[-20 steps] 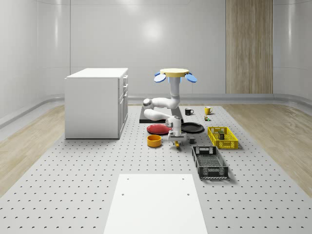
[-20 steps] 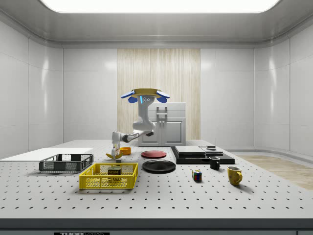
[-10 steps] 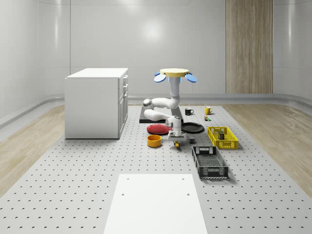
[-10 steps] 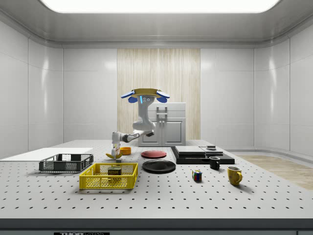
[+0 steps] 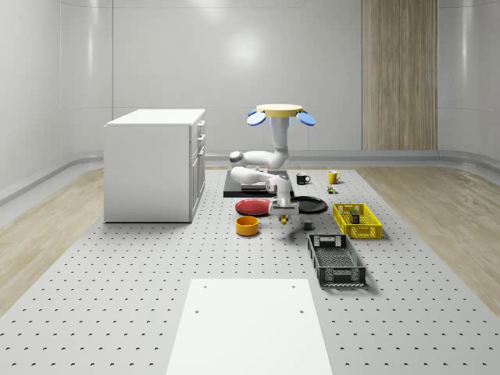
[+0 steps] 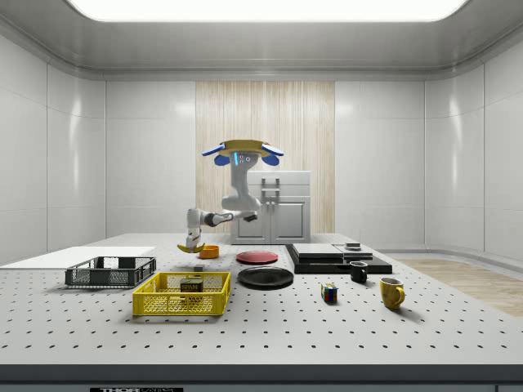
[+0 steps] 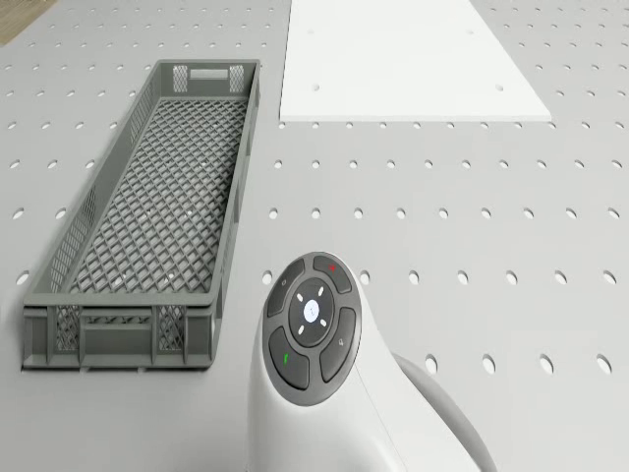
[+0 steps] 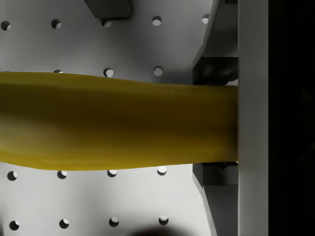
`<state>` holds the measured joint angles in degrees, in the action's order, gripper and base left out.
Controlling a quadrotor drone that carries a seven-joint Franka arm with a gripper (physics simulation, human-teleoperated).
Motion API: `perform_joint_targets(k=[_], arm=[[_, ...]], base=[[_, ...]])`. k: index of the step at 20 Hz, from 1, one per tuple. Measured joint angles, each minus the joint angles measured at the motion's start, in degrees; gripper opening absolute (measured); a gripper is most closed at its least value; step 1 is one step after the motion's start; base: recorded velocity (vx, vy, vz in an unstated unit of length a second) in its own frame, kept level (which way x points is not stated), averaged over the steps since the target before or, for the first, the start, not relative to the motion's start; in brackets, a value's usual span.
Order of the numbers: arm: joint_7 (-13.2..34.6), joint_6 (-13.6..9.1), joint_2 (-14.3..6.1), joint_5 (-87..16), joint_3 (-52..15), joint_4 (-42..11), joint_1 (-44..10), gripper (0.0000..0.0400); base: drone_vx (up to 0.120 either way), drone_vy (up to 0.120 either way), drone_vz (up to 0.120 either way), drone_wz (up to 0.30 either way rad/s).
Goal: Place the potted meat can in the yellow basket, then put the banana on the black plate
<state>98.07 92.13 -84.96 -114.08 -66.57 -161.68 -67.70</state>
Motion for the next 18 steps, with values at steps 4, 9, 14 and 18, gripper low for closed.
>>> perform_joint_targets(k=[4,9,14,18], arm=[[0.31,-0.26,-0.08,0.74,-0.77,-0.27,0.08,0.0197],[0.57,-0.28,-0.22,1.15,-1.15,-0.39,0.07,0.0197],[0.77,-0.19,-0.38,1.33,-1.3,-0.42,0.02,0.0197],[0.87,-0.08,-0.5,1.42,-1.35,-0.42,-0.03,0.0197]], base=[[-0.1,0.1,0.12,0.0],[-0.12,0.12,0.04,0.0],[-0.12,0.12,0.0,0.0],[-0.12,0.12,0.0,0.0]])
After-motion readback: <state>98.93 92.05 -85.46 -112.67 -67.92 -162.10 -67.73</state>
